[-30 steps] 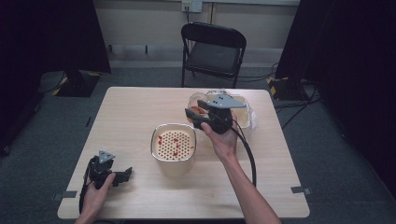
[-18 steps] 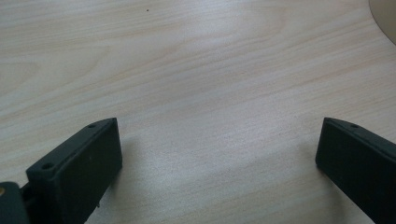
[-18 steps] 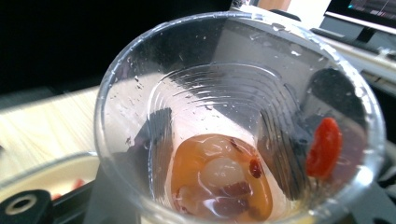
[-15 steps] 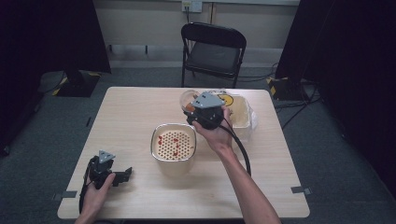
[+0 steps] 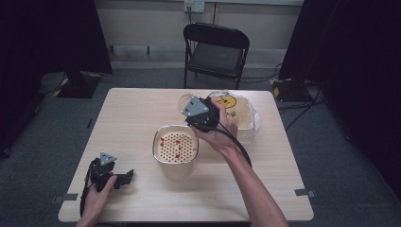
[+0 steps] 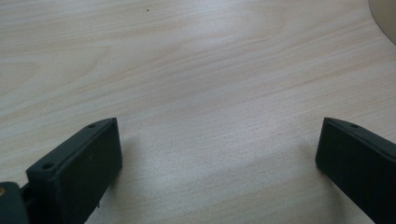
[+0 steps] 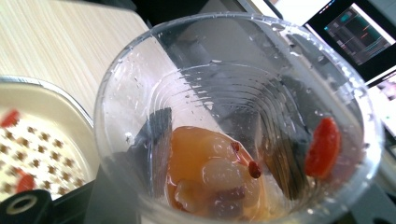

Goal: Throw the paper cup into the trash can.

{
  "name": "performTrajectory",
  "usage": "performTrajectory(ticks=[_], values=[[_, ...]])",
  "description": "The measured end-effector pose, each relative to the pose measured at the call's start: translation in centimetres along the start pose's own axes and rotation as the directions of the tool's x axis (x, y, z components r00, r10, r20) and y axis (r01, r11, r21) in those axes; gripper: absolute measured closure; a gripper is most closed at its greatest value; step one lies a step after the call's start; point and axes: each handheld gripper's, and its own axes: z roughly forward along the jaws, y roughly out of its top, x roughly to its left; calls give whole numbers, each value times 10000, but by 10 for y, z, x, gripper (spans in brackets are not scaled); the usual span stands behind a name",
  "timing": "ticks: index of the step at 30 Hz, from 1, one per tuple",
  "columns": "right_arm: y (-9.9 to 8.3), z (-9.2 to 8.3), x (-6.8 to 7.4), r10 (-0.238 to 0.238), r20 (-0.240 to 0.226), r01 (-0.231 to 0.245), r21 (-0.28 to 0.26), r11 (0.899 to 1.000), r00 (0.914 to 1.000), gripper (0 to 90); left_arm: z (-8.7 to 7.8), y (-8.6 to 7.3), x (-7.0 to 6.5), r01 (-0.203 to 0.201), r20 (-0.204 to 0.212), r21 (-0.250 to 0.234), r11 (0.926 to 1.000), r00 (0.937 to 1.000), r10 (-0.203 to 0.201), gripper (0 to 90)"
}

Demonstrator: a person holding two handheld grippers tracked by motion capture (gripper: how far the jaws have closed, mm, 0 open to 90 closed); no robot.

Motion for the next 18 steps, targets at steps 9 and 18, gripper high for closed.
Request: performTrajectory(ticks=[9, 18], values=[[3, 3, 18, -2351, 340, 2312, 912, 9686, 9714, 464, 0, 0, 0, 4, 0, -1, 10000, 10000, -4, 0], [0, 9, 36, -4305, 410, 4178, 1743, 8917, 9017, 466, 0, 0, 0, 1, 1, 0, 10000, 10000, -1, 0]])
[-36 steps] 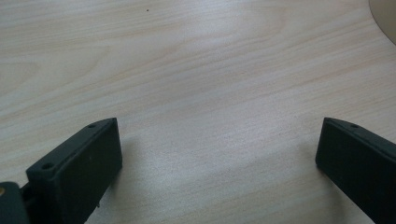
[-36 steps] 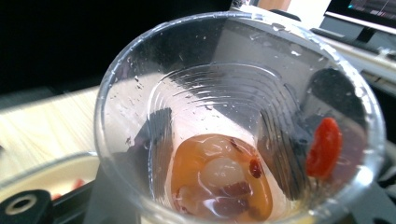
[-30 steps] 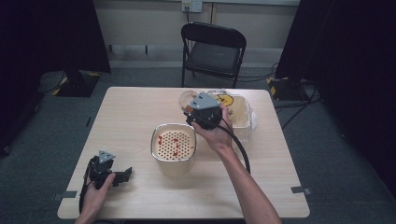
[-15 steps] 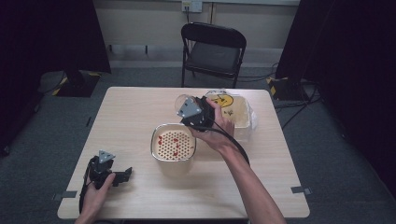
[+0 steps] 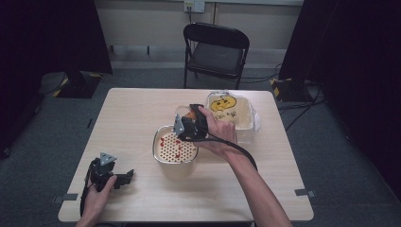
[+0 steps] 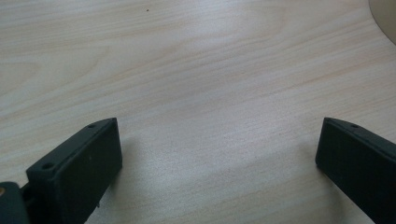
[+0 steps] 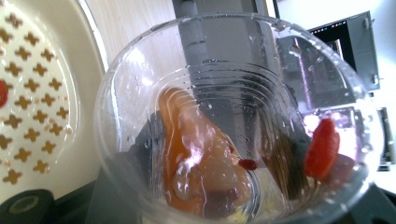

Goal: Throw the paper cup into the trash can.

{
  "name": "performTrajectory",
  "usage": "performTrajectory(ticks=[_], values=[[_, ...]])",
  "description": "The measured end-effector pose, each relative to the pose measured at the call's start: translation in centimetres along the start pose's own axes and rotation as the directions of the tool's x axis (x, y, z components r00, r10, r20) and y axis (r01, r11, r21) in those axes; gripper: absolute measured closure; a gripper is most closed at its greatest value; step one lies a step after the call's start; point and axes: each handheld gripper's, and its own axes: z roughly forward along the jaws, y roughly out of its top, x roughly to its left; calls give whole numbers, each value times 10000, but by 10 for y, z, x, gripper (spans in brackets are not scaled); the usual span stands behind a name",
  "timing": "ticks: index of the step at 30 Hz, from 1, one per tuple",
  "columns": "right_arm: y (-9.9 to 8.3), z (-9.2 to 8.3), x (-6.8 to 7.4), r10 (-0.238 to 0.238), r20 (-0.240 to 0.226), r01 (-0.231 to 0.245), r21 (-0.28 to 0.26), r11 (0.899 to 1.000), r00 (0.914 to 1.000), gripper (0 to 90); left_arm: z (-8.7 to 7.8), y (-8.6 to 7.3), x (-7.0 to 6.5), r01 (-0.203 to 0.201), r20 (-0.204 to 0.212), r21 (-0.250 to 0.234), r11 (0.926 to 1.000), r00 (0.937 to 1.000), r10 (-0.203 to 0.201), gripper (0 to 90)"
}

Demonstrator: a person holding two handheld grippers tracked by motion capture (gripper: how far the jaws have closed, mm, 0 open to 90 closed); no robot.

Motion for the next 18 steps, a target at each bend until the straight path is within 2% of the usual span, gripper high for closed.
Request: performTrajectory(ticks=[1, 2, 3, 4, 5, 6, 7, 9, 12, 13, 14, 15, 17, 18], values=[[0, 1, 3, -171, 53, 170, 96, 9998, 9998, 466, 0, 0, 0, 2, -1, 0, 10000, 10000, -2, 0], [1, 2, 8, -883, 246, 875, 312, 9957, 9958, 466, 0, 0, 0, 4, -2, -1, 10000, 10000, -4, 0], [2, 3, 10, -1138, 323, 1123, 437, 9927, 9930, 466, 0, 0, 0, 4, 0, -1, 10000, 10000, -4, 0], [2, 3, 10, -1138, 323, 1123, 437, 9927, 9930, 466, 0, 0, 0, 2, 0, -1, 10000, 10000, -2, 0], [2, 3, 12, -1363, 442, 1339, 539, 9895, 9897, 466, 0, 0, 0, 0, 0, 1, 10000, 10000, 0, 0], [3, 3, 16, -2008, 752, 1956, 705, 9781, 9768, 465, 0, 0, 0, -5, -2, 3, 10000, 10000, 5, 0], [3, 3, 16, -2008, 752, 1956, 705, 9781, 9768, 465, 0, 0, 0, 1, 0, 1, 10000, 10000, -1, 0], [4, 3, 19, -2277, 821, 2212, 812, 9719, 9703, 465, 0, 0, 0, 2, 1, 0, 10000, 10000, -2, 0], [4, 4, 23, -2781, 1029, 2686, 971, 9583, 9550, 466, 0, 0, 0, 2, 0, 1, 10000, 10000, -2, 0], [4, 4, 24, -2970, 1115, 2857, 1067, 9524, 9483, 465, 0, 0, 0, 1, 0, 1, 10000, 10000, -1, 0], [5, 4, 26, -3304, 1241, 3163, 1205, 9410, 9357, 466, 0, 0, 0, 4, -1, -1, 10000, 10000, -4, 0], [5, 4, 26, -3304, 1241, 3163, 1205, 9410, 9357, 466, 0, 0, 0, 4, -1, -1, 10000, 10000, -4, 0], [6, 5, 28, -3732, 1352, 3569, 1305, 9250, 9178, 467, 0, 0, 0, 3, 0, 0, 10000, 10000, -3, 0], [6, 5, 31, -4188, 1529, 3989, 1451, 9054, 8951, 467, 0, 0, 0, 3, 0, 0, 10000, 10000, -3, 0]])
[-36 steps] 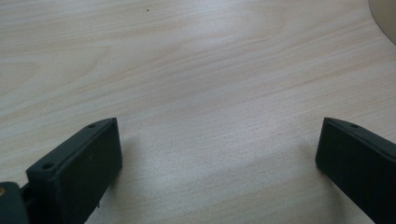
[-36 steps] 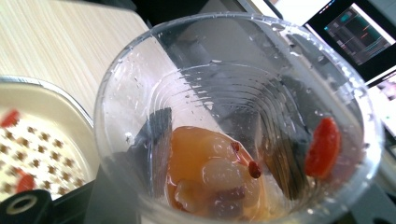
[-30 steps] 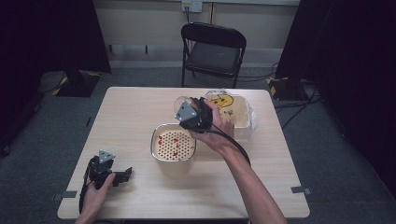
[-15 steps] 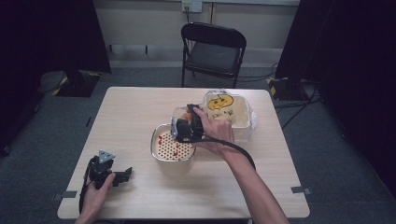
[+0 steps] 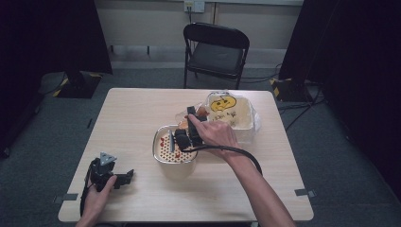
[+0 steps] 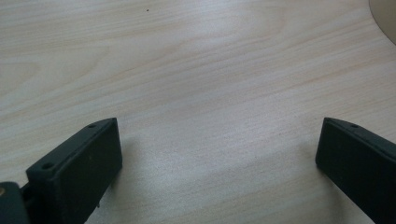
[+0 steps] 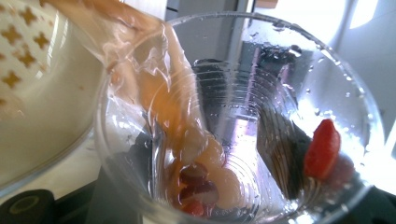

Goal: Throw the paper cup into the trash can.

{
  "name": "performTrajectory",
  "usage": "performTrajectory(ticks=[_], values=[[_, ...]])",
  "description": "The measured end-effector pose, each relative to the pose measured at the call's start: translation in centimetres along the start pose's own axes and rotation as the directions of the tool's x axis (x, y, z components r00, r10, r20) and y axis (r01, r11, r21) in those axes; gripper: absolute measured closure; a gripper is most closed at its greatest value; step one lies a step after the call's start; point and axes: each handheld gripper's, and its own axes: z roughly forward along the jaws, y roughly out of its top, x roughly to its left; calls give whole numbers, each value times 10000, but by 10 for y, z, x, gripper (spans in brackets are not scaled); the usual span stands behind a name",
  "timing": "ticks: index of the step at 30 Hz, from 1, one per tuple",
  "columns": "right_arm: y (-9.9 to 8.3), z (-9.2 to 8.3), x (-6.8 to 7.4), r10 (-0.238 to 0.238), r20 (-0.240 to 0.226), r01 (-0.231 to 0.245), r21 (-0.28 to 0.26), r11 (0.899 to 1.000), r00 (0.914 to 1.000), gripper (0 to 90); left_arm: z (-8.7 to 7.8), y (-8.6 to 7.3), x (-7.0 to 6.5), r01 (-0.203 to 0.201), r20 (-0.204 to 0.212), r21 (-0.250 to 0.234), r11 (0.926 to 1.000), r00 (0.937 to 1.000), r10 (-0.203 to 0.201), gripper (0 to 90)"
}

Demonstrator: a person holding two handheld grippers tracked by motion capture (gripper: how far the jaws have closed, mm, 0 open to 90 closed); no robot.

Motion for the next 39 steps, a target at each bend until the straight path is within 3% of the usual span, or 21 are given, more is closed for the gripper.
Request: performTrajectory(ticks=[4, 8, 9, 10, 12, 13, 15, 16, 17, 20, 21, 22, 23, 25, 26, 28, 29, 30, 34, 38, 39], values=[[1, -1, 1, -334, 277, 335, -46, 9994, 9991, 467, 0, 0, 0, 2, 0, 0, 10000, 10000, -2, 0], [3, -4, 3, -1100, 670, 1091, 165, 9939, 9917, 468, 0, 0, 0, 2, -1, -2, 10000, 10000, -2, 0], [5, -5, 6, -1560, 1005, 1547, 202, 9878, 9826, 468, 0, 0, 0, 0, -2, -1, 10000, 10000, 0, 0], [5, -5, 6, -1560, 1005, 1547, 202, 9878, 9826, 468, 0, 0, 0, 0, -2, -1, 10000, 10000, 0, 0], [6, -7, 8, -2079, 1457, 2055, 312, 9781, 9672, 469, 0, 0, 0, -2, -2, 0, 10000, 10000, 2, 0], [6, -7, 8, -2079, 1457, 2055, 312, 9781, 9672, 469, 0, 0, 0, -1, 0, 1, 10000, 10000, 1, 0], [5, -8, 9, -2389, 1633, 2342, 480, 9710, 9572, 469, 0, 0, 0, -2, 0, 2, 10000, 10000, 2, 0], [4, -9, 10, -2541, 1794, 2484, 543, 9671, 9504, 470, 0, 0, 0, 0, -1, -1, 10000, 10000, 0, 0], [4, -9, 10, -3024, 2011, 2954, 643, 9532, 9317, 471, 0, 0, 0, 0, 0, 0, 10000, 10000, 0, 0], [3, -11, 10, -3052, 2114, 2958, 754, 9523, 9285, 471, 0, 0, 0, -2, -1, -2, 10000, 10000, 2, 0], [3, -12, 10, -3381, 2334, 3249, 940, 9411, 9117, 471, 0, 0, 0, 1, 0, -1, 10000, 10000, -1, 0], [2, -12, 10, -3355, 2296, 3225, 929, 9420, 9136, 472, 0, 0, 0, 1, 0, -1, 10000, 10000, -1, 0], [2, -12, 10, -3550, 2356, 3412, 984, 9348, 9047, 473, 0, 0, 0, 4, 1, -4, 10000, 10000, -4, 0], [2, -12, 12, -3758, 2359, 3620, 1010, 9267, 8962, 473, 0, 0, 0, -16, -3, -2, 10000, 10000, 16, 0], [2, -12, 12, -3758, 2359, 3620, 1010, 9267, 8962, 473, 0, 0, 0, -16, -3, -2, 10000, 10000, 16, 0], [2, -13, 15, -3961, 2522, 3827, 1024, 9182, 8829, 475, 0, 0, 0, 5, -1, -6, 10000, 10000, -5, 0], [2, -13, 15, -3961, 2522, 3827, 1024, 9182, 8829, 475, 0, 0, 0, 1, -3, -6, 10000, 10000, -1, 0], [2, -13, 15, -4039, 2621, 3898, 1061, 9148, 8764, 475, 0, 0, 0, 9, -1, -7, 10000, 10000, -9, 0], [2, -14, 14, -4098, 2693, 3966, 1044, 9120, 8715, 477, 0, 0, 0, 1, -3, -8, 10000, 10000, -1, 0], [-1, -15, 12, -3974, 2695, 3836, 1046, 9176, 8772, 477, 0, 0, 0, 8, -1, -8, 10000, 10000, -8, 0], [-2, -15, 9, -3811, 2686, 3683, 985, 9245, 8847, 477, 0, 0, 0, 5, 0, -6, 10000, 10000, -5, 0]])
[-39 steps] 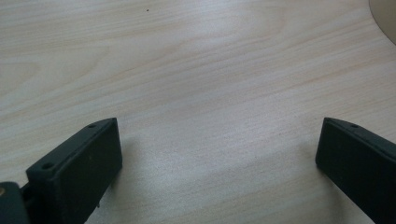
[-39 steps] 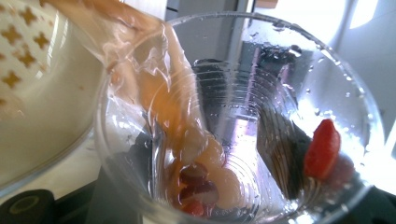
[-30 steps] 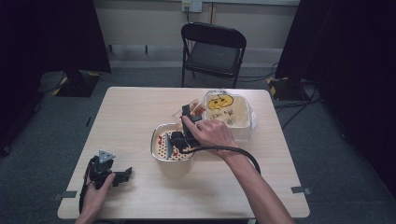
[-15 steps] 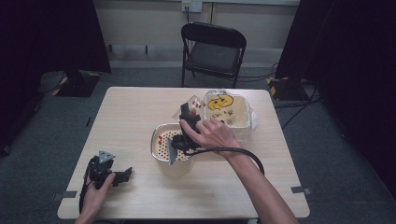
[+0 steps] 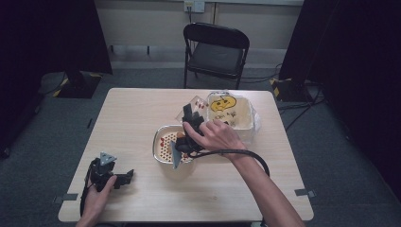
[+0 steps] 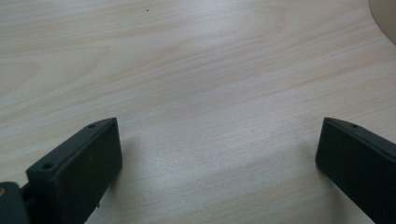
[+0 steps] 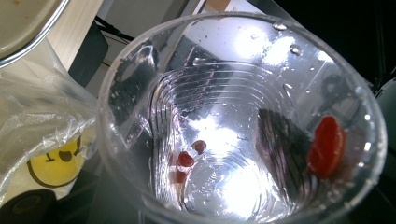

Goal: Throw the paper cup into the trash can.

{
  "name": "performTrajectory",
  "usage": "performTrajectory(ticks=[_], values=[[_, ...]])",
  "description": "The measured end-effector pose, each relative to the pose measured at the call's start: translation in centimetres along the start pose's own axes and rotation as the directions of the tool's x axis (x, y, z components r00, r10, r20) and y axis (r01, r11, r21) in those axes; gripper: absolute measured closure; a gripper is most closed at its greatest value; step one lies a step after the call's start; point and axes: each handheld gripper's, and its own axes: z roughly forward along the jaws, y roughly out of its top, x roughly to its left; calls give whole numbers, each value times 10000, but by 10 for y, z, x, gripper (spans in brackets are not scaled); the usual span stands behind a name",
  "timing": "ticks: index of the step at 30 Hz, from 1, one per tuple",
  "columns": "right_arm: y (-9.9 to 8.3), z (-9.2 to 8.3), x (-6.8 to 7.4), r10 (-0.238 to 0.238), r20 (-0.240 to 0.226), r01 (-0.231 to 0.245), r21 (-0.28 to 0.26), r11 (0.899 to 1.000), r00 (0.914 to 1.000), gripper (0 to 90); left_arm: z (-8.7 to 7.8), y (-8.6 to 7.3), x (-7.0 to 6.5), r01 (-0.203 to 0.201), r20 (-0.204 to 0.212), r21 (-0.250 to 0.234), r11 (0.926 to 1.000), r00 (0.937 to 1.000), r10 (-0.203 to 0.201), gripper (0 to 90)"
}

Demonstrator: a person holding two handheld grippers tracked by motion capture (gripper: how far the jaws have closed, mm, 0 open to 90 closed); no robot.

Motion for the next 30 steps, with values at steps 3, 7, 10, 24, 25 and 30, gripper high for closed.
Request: performTrajectory(ticks=[3, 7, 10, 24, 25, 30], values=[[-2, 0, -1, 290, -112, -290, 33, 9996, 9995, 477, 0, 0, 0, 1, 0, -2, 10000, 10000, -1, 0], [-8, 2, -9, 2015, -761, -2024, -34, 9793, 9765, 476, 0, 0, 0, -5, -1, 5, 10000, 10000, 5, 0], [-14, 4, -22, 3752, -1314, -3787, -18, 9255, 9176, 476, 0, 0, 0, -7, -2, 4, 10000, 10000, 7, 0], [-33, 10, -36, 7500, -3314, -7910, 178, 6116, 5724, 481, 0, 0, 0, -7, 0, 7, 10000, 10000, 7, 0], [-35, 11, -37, 7706, -3459, -8167, 208, 5767, 5353, 481, 0, 0, 0, -13, -3, 7, 10000, 10000, 13, 0], [-55, 18, -42, 8656, -4532, -9590, 731, 2740, 2128, 480, 0, 0, 0, -8, -3, 4, 10000, 10000, 8, 0]])
